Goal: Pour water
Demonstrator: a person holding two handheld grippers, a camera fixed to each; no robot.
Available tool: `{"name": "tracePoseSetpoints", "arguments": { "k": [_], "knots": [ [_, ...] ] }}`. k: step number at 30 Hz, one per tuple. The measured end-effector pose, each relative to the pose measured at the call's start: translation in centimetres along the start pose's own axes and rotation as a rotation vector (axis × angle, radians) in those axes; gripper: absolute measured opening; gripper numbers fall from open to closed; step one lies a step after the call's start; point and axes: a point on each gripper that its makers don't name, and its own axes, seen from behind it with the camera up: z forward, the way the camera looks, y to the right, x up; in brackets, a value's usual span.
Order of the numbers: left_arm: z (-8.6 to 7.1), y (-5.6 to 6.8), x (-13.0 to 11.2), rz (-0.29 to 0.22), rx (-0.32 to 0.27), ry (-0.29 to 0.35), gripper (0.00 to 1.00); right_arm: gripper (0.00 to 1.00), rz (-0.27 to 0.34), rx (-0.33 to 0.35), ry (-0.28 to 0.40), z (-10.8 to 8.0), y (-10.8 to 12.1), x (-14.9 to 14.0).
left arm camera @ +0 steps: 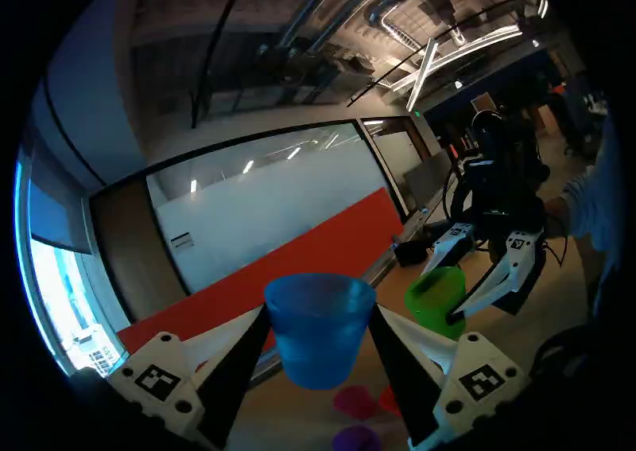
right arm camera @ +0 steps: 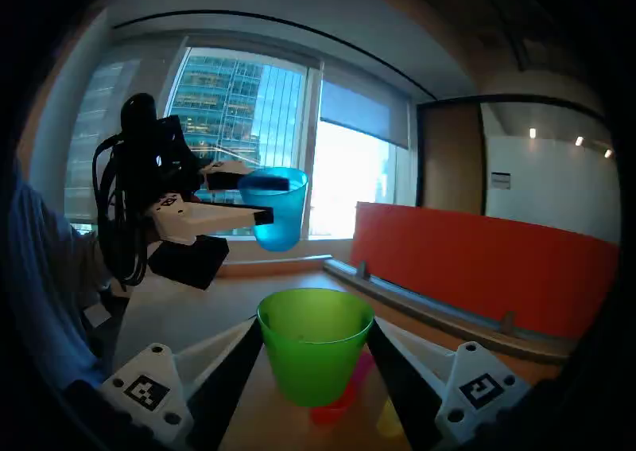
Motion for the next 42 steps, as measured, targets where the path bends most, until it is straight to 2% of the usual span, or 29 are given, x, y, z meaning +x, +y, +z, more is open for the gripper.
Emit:
{"name": "tracePoseSetpoints", "arguments": {
  "k": [10, 42],
  "knots": [
    [0.2, -0.2, 1.5, 0.149, 0.021, 0.000, 0.85, 0.91, 0.001, 0.046, 0.008, 1.3, -1.7, 0.0],
    [1.1, 0.0, 4.5, 0.508, 0.048, 0.004, 0.85, 0.91, 0.009, 0.118, 0.003, 3.0, -3.9, -1.0]
  ]
}}
